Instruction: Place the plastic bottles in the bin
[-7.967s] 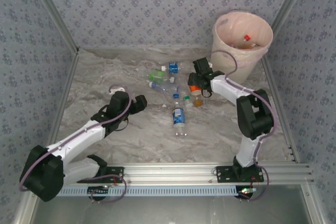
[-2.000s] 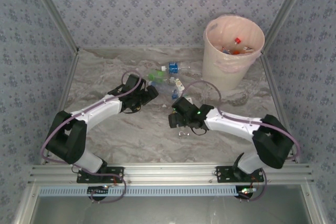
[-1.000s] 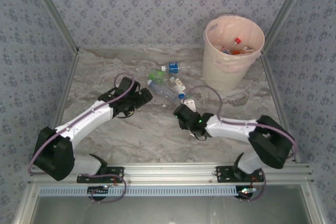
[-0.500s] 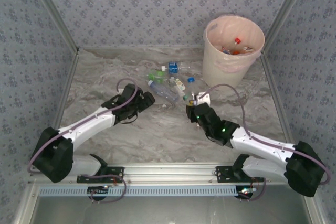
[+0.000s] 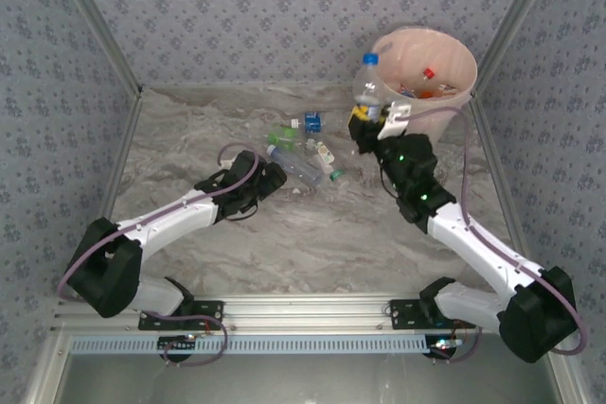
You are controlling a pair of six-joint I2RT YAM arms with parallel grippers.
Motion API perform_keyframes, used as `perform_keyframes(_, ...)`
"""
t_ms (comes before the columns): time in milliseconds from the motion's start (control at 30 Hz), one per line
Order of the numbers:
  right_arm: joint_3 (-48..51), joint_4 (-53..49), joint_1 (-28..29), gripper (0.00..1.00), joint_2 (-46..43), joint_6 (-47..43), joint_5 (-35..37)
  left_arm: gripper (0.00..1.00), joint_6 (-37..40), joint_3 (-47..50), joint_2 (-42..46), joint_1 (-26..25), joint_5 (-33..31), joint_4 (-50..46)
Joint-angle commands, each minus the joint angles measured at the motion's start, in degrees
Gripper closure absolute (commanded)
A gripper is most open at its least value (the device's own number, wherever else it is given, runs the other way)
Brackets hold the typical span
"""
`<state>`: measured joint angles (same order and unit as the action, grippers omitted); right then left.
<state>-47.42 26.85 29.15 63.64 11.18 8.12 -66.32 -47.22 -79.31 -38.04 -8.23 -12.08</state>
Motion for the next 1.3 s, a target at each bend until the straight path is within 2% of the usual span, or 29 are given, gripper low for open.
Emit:
perform_keyframes(0,-4.9,5.2,-3.9,0.62,1.6,-2.3,-4.4,0.02,-1.4,-2.3,-0.3,-0.5,-1.0,-2.5)
perform_keyframes(167,-11.6,5.7,-11.1,0.63,5.7,-0.5,-11.5,0.02,-2.1,-2.6,-1.2,-0.6,-1.2,-2.8)
perform_keyframes(300,-16.3,5.1,-15.9,0.61,9.0,-1.6,-12.1,0.02,-1.1,-3.9,-1.4,-0.6,-1.1,-4.1)
perform_keyframes(400,-22.6,0.3,-20.1,0.58,12.6,2.0,-13.8,0.02,-1.0,-3.6,-1.2,-0.6,-1.7,-5.1)
perform_keyframes(467,-26.7,-3.2,-22.7,0.6,15.9,4.3,-15.0,0.02,-1.4,-3.3,-1.2,-0.6,-2.3,-5.4)
perform_keyframes(667,-31.2,-2.4,-27.2,0.61,22.1,4.8,-14.8,0.02,-0.4,-3.4,-0.3,-0.6,-2.7,-5.3)
perform_keyframes(767,-35.4,-8.9,-29.3,0.61,24.7,1.4,-14.4,0.02,-0.4,-2.7,0.5,-0.6,-3.7,-5.5)
perform_keyframes(933,-37.2,-16.0,-31.2,0.6,25.6,-7.8,-13.6,0.02,-0.6,-2.0,1.8,-0.6,-4.3,-6.1)
perform_keyframes(1267,-39.1,-21.2,-36.2,0.58,28.0,-15.3,-23.3,0.02,0.0,-2.3,2.5,-0.5,-5.1,-7.2)
